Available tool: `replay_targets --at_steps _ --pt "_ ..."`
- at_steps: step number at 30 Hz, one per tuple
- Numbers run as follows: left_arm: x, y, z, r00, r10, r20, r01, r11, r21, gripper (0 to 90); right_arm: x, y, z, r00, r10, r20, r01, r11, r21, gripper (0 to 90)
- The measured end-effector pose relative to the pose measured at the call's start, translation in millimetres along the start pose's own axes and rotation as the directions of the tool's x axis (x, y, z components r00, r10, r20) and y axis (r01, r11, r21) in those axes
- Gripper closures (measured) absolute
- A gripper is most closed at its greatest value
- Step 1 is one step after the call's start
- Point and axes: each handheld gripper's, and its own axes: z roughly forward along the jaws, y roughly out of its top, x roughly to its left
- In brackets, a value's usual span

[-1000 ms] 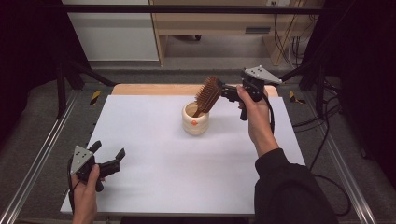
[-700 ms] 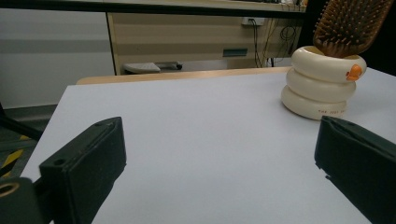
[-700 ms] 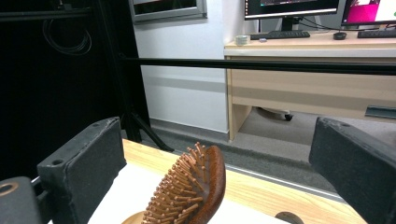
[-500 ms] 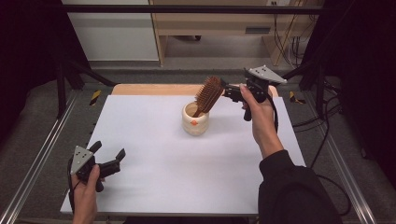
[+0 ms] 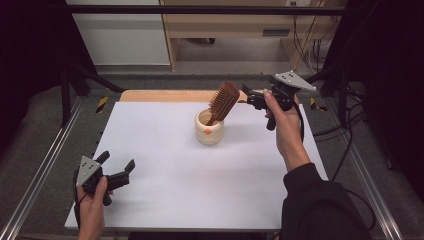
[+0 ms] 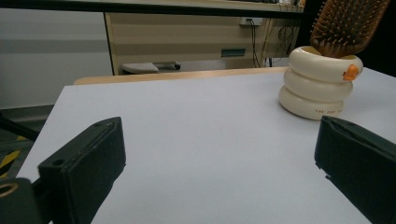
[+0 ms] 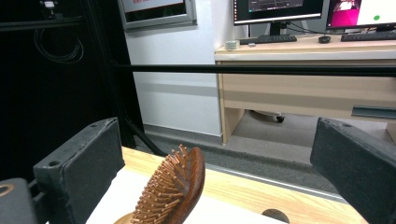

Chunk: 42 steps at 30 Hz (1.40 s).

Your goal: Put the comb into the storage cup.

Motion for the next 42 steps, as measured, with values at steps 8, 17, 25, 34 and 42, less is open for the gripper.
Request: replay_targets --at_steps 8,17,25,34,42 --pt "0.9 0.4 -1.1 1.0000 -0.002 -0.002 0.002 1.0000 -0.002 1.8 -0.8 2.5 -3.8 1.0000 0.000 -0.005 0.000 1.000 -0.009 2.2" --pt "1.7 0.6 -1.6 1.0000 -0.009 0.001 0.009 0.9999 -0.007 1.8 -2.6 2.6 -7.3 0.9998 -0.019 -0.005 0.019 1.000 -0.008 2.0" --pt "2.5 0.5 -1.5 0.9999 -0.014 -0.002 0.014 0.9999 -0.007 1.8 -4.3 4.5 -12.8 0.9995 -0.030 -0.010 0.030 0.999 -0.013 2.2" --pt "1.6 0.6 -2.2 0.9999 -0.012 0.001 0.012 0.9999 -0.010 1.8 -9.0 4.0 -24.2 0.9986 -0.054 -0.003 0.054 0.999 -0.010 2.2" --pt "1.4 0.5 -2.3 0.9999 -0.010 0.006 0.010 0.9999 -0.011 1.8 -12.2 4.4 -33.4 0.9978 -0.066 -0.006 0.066 0.998 -0.013 2.2"
